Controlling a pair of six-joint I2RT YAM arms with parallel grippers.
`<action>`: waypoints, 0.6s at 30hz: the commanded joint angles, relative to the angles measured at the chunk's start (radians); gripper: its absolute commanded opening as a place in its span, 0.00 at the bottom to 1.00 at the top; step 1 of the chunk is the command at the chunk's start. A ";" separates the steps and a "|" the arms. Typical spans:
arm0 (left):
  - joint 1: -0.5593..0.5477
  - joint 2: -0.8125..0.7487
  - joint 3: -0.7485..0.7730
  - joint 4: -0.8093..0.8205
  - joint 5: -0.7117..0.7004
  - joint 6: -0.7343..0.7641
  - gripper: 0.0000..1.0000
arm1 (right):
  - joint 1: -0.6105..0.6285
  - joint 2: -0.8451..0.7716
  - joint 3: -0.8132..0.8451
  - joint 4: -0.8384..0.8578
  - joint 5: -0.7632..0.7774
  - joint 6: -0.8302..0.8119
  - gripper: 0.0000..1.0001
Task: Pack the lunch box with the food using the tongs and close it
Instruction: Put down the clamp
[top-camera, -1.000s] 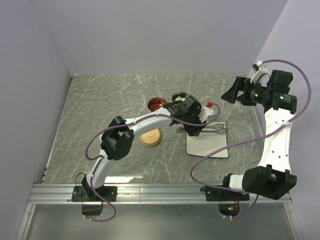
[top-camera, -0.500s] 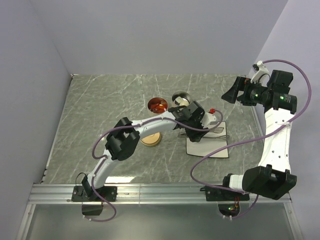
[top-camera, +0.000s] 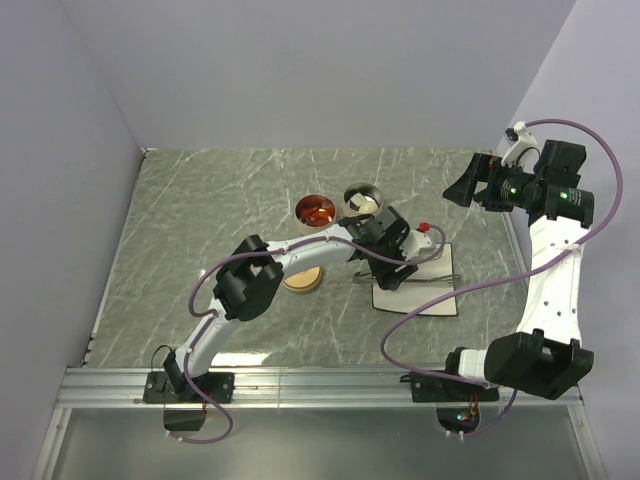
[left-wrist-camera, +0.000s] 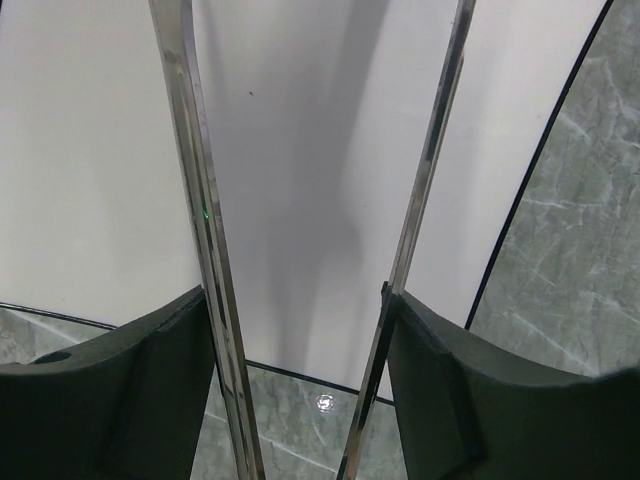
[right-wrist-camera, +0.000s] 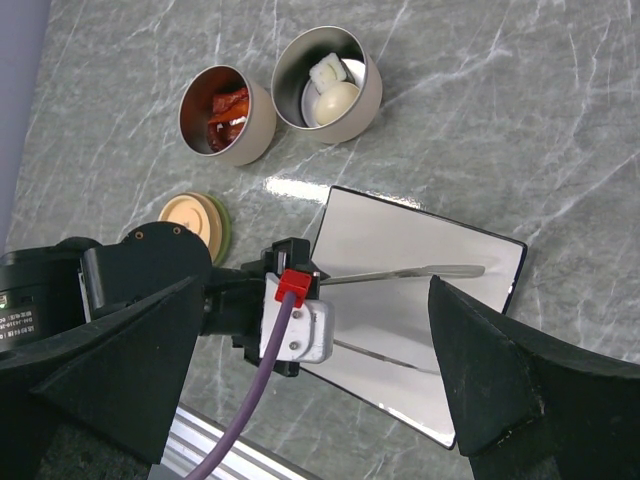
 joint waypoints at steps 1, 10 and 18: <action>-0.008 0.008 0.029 -0.005 0.010 0.008 0.69 | -0.013 -0.011 0.024 0.008 -0.009 -0.015 1.00; -0.013 0.013 0.043 -0.015 0.016 0.010 0.77 | -0.011 -0.014 0.024 0.003 -0.008 -0.020 1.00; -0.017 0.016 0.035 -0.012 0.009 0.013 0.93 | -0.013 -0.013 0.027 0.001 -0.002 -0.018 1.00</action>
